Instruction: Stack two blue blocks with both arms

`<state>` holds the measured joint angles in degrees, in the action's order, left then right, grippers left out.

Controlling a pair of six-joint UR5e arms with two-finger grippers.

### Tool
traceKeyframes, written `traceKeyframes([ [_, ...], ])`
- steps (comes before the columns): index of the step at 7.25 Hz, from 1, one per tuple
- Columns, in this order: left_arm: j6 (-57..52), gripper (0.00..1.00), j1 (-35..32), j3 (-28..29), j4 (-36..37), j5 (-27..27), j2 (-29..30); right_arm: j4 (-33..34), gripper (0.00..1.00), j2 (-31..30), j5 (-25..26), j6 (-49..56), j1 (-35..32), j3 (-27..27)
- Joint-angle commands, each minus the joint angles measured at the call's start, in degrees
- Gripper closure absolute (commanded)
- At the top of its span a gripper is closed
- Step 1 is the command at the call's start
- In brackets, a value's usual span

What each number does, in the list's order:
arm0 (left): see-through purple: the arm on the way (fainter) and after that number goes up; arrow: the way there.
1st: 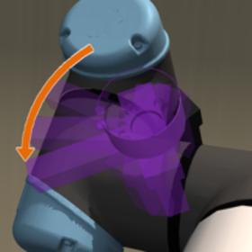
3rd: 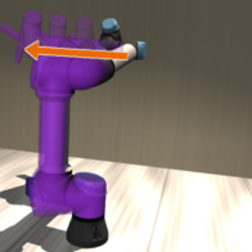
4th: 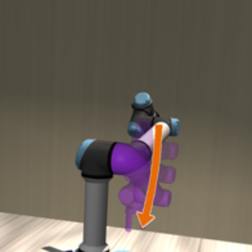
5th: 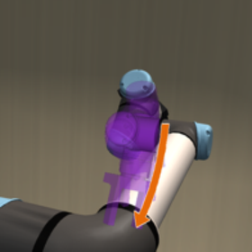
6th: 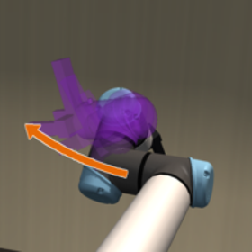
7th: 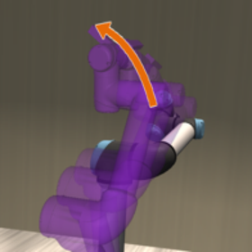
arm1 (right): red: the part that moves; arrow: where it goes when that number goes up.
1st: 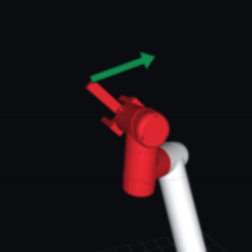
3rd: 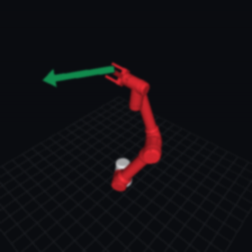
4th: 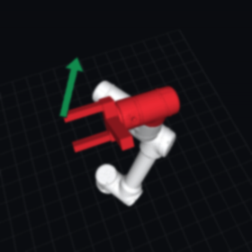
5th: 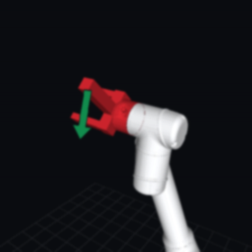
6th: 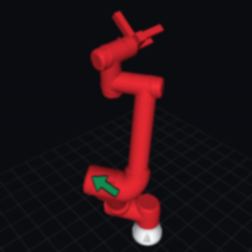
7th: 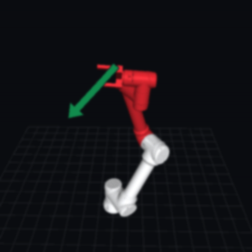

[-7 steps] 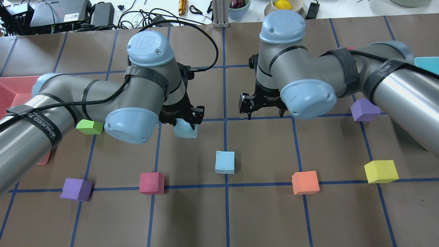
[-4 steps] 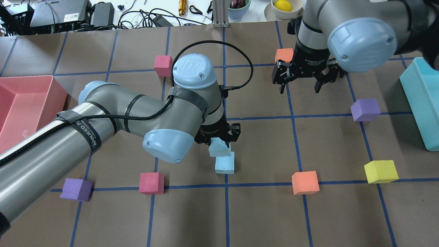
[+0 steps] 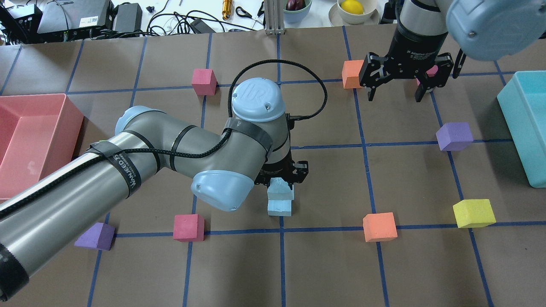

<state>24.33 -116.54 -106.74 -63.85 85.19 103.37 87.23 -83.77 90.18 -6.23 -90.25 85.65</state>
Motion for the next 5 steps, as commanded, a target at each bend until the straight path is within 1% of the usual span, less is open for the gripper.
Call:
traceKeyframes([
  [1,0.19,1.0,-0.53,-1.62,0.22,0.59,0.17,0.04,0.0,-0.34,-0.27,0.69,1.04,-1.01],
  [4,0.72,1.0,-0.71,-1.72,0.4,0.33,0.87,-0.04,0.0,-0.95,-0.26,0.78,1.31,-1.45],
  [5,0.63,0.62,-0.71,-1.63,0.48,0.42,0.96,-0.04,0.0,-0.95,-0.18,0.78,1.31,-1.45],
])
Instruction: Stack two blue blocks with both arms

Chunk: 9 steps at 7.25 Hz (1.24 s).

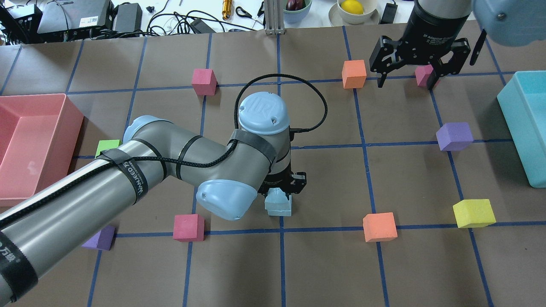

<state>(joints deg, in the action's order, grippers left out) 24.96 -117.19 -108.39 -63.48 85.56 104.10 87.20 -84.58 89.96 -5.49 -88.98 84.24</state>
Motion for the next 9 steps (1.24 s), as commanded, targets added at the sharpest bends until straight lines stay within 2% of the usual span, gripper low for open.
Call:
traceKeyframes([
  [1,0.7,0.09,-0.05,0.02,0.11,-0.57,0.31,-0.53,0.0,-0.23,0.39,0.04,0.04,-0.04],
  [2,0.7,0.0,-0.05,0.1,0.19,-0.57,0.05,-0.28,0.0,-0.58,-0.05,0.13,0.04,-0.04],
  [5,-1.13,0.0,2.82,2.38,-2.34,0.22,-6.34,-0.45,0.0,-0.59,-0.14,0.21,-0.05,0.04],
  [6,-5.41,0.0,6.33,4.91,-6.09,0.31,-9.41,-0.54,0.0,-0.59,0.04,0.13,-0.05,0.04],
  [7,-12.67,0.0,12.54,7.64,-14.14,0.57,-12.49,-0.45,0.0,-0.85,-0.14,0.21,0.04,-0.04],
  [9,-31.12,0.0,27.56,13.52,-21.57,0.48,-17.25,-0.54,0.0,-0.76,0.12,7.2,1.08,0.13],
])
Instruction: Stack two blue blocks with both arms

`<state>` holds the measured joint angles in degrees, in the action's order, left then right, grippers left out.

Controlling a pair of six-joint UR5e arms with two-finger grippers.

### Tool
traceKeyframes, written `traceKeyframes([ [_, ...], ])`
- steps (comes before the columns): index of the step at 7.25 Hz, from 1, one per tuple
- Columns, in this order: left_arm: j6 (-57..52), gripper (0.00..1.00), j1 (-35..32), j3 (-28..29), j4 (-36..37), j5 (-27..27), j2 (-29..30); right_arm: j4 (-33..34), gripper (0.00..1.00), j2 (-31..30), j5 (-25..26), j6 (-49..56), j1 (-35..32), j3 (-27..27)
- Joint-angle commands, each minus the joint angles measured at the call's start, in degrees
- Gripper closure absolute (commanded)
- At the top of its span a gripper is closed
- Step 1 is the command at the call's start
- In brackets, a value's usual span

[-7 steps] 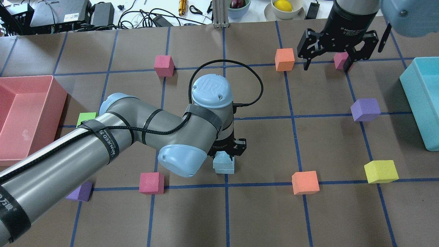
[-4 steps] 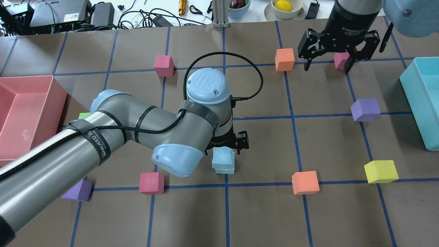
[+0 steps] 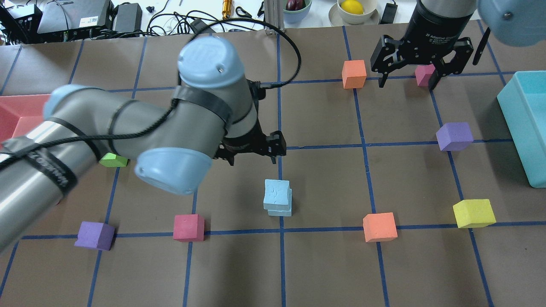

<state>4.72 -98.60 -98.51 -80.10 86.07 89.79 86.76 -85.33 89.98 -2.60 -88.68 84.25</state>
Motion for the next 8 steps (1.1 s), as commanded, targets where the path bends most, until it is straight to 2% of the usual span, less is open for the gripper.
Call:
traceKeyframes([
  [1,-12.18,0.0,13.22,6.98,-7.41,-0.03,-3.39,-0.45,0.0,-0.1,0.11,4.7,1.14,0.12],
  [2,-11.32,0.0,13.26,8.67,-9.44,0.41,-2.96,-0.45,0.0,-0.1,0.2,4.62,1.23,0.12],
  [3,-5.92,0.0,10.82,9.55,-8.16,1.98,-1.56,-0.45,0.0,-0.1,0.46,4.62,1.14,0.3],
  [4,-5.17,0.0,8.97,10.78,-8.58,2.43,-1.11,-0.45,0.0,-0.1,0.46,4.62,1.14,0.3],
  [5,-5.34,0.0,8.35,10.97,-9.02,8.35,-0.24,-0.45,0.0,-0.1,0.46,4.62,1.14,0.3],
  [8,-5.43,0.0,8.25,10.71,-9.2,8.76,0.39,-0.28,0.0,-0.1,0.55,4.62,1.14,0.39],
])
